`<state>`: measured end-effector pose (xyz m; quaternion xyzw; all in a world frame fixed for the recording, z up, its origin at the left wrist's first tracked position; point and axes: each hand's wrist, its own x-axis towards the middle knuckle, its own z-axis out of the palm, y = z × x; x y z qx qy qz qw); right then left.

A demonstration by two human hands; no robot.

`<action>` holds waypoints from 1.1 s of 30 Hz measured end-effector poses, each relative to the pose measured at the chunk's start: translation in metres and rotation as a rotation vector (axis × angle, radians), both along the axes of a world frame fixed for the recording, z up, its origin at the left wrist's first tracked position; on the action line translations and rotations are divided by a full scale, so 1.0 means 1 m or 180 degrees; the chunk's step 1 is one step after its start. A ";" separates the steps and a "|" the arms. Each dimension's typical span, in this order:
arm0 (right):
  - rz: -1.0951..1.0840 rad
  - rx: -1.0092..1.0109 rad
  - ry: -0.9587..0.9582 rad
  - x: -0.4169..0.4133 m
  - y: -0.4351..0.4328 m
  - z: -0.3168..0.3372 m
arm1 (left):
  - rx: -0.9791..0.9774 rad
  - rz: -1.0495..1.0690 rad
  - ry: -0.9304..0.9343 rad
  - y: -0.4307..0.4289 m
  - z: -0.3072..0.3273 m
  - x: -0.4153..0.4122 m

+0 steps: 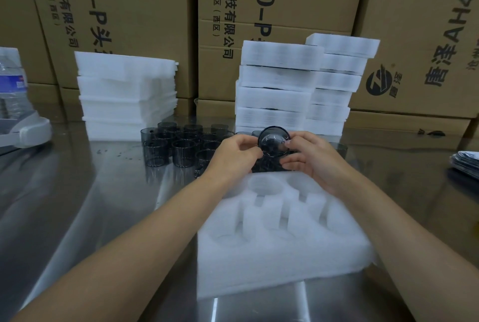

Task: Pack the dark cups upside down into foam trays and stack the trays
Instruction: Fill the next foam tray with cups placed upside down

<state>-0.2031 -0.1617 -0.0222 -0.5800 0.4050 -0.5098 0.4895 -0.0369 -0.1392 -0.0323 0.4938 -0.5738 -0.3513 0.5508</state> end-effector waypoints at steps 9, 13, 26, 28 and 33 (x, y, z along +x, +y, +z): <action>0.0100 0.0016 0.0072 -0.002 0.001 0.001 | -0.0208 -0.0026 -0.0274 0.001 -0.001 0.001; 0.0211 -0.0127 0.0140 -0.003 0.003 0.001 | -0.0254 -0.0006 -0.0263 -0.001 -0.001 0.001; 0.0163 -0.0850 0.0401 0.010 0.021 0.022 | -0.0778 -0.0110 -0.0108 0.000 0.007 0.013; 0.0071 -0.0802 0.0394 0.018 0.025 0.024 | -0.0723 -0.0195 -0.0217 0.001 0.015 0.021; 0.0041 -0.0647 0.0672 0.036 0.035 0.021 | -0.0115 -0.0960 -0.0661 0.008 0.032 0.054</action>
